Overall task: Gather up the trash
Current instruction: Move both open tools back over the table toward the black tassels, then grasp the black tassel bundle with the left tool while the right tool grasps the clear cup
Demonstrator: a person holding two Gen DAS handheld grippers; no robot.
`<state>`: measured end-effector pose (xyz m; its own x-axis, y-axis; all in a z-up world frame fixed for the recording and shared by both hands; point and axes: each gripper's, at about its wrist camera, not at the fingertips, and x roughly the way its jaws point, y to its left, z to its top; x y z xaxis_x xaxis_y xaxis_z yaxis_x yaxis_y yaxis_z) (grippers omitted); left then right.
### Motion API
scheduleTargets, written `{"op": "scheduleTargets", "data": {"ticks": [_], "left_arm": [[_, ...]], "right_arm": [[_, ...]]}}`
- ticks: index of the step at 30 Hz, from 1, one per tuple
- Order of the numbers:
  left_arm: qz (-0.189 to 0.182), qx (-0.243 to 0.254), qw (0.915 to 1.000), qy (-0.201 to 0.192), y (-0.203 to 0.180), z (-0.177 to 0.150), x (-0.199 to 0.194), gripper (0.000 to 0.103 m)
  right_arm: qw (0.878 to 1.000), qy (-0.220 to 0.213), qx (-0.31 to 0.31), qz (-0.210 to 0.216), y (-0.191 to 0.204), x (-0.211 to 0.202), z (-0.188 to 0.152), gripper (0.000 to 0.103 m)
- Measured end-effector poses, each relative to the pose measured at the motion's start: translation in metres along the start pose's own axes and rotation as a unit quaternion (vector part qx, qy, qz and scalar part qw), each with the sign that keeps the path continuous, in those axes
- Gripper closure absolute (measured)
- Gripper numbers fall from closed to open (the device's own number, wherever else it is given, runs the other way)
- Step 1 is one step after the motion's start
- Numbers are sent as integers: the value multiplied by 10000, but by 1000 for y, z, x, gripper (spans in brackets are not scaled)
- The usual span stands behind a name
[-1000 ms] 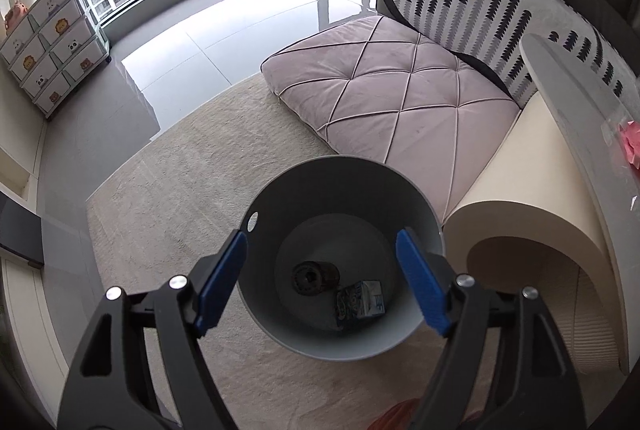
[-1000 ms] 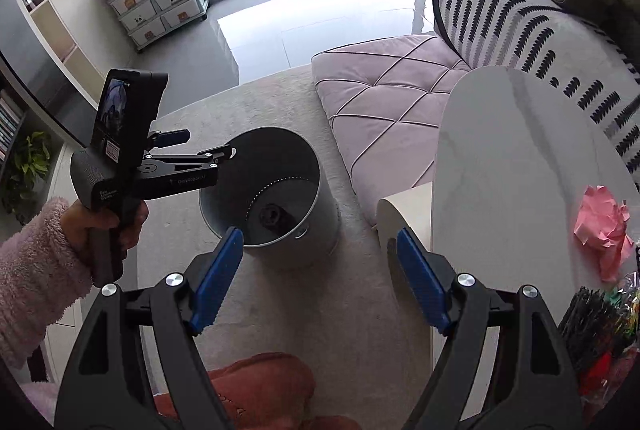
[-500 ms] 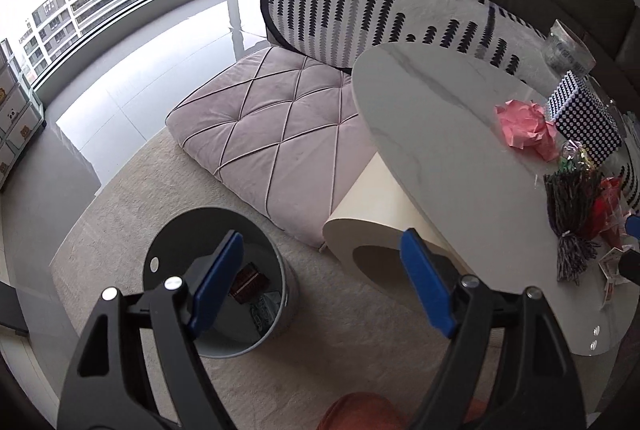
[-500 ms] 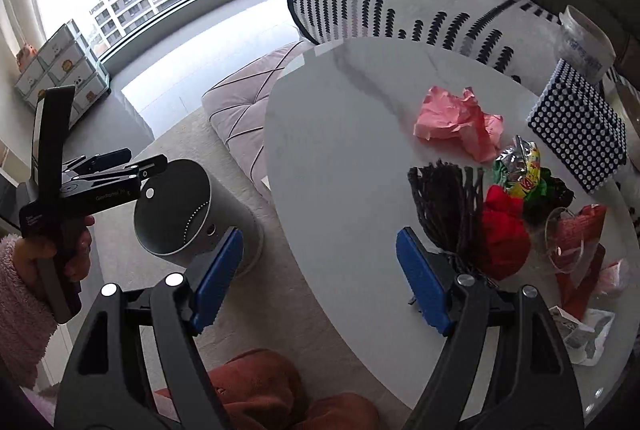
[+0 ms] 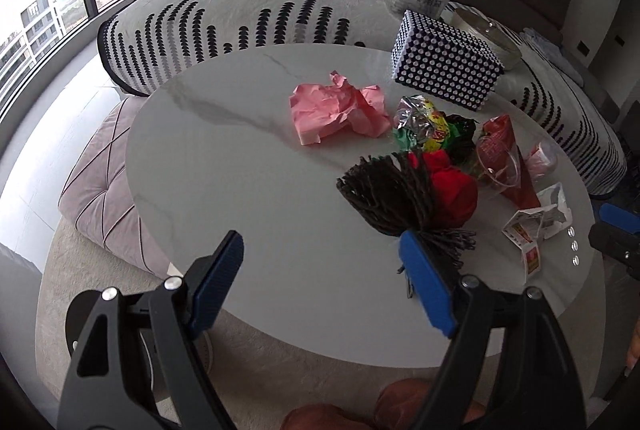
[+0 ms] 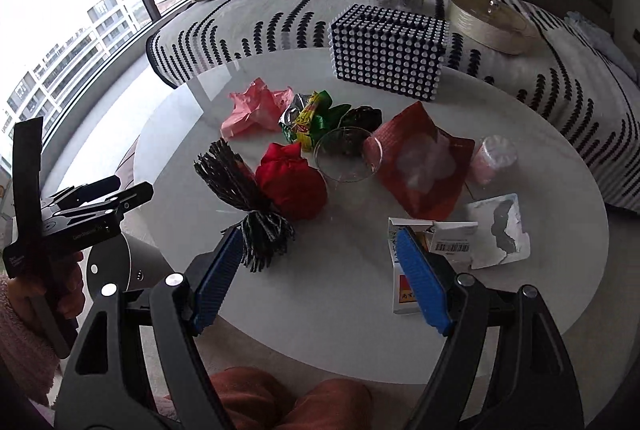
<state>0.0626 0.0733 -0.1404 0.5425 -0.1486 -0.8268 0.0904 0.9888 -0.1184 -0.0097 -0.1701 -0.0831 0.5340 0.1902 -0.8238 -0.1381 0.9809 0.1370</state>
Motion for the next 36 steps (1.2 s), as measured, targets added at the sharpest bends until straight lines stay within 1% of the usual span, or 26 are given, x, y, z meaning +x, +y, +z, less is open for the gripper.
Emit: {"op": "scheduleTargets", "data": {"ticks": [4,7,13,19,21,23,24,26,29,32,36], "left_arm": [[-287,136,9992,224,-26,4,24,22],[-403,204,9983,372,-39,7,41,22],[-267,470,9970,560,-53,9,70,22],[-200,613,9962,585,-55,12,85,22],[-171,705,9957,574,-57,12,89,28],[-232,797,9946,622,-58,12,94,47],[-301,784,9944,638,-58,12,96,51],[-487,759,9937,673,-56,14,98,68],[-578,812,9927,683,-58,15,99,80],[-634,905,9917,655,-61,16,99,88],[-701,936,9914,594,-63,18,96,91]], "right_arm": [[9996,-32,263,-94,-22,-1,-4,27],[9993,-31,365,-95,-32,0,-7,27],[9996,63,292,-30,-31,15,-8,27],[9998,199,60,58,-20,40,-8,27],[9996,269,-65,90,-16,52,-8,27],[9993,320,-158,117,-11,63,-9,28],[9991,346,-183,144,-9,68,-8,28],[9989,365,-246,168,-5,74,-7,28],[9987,342,-324,170,-2,77,-3,28],[9986,241,-460,97,0,81,7,30],[9963,160,-839,-16,6,92,27,36]]}}
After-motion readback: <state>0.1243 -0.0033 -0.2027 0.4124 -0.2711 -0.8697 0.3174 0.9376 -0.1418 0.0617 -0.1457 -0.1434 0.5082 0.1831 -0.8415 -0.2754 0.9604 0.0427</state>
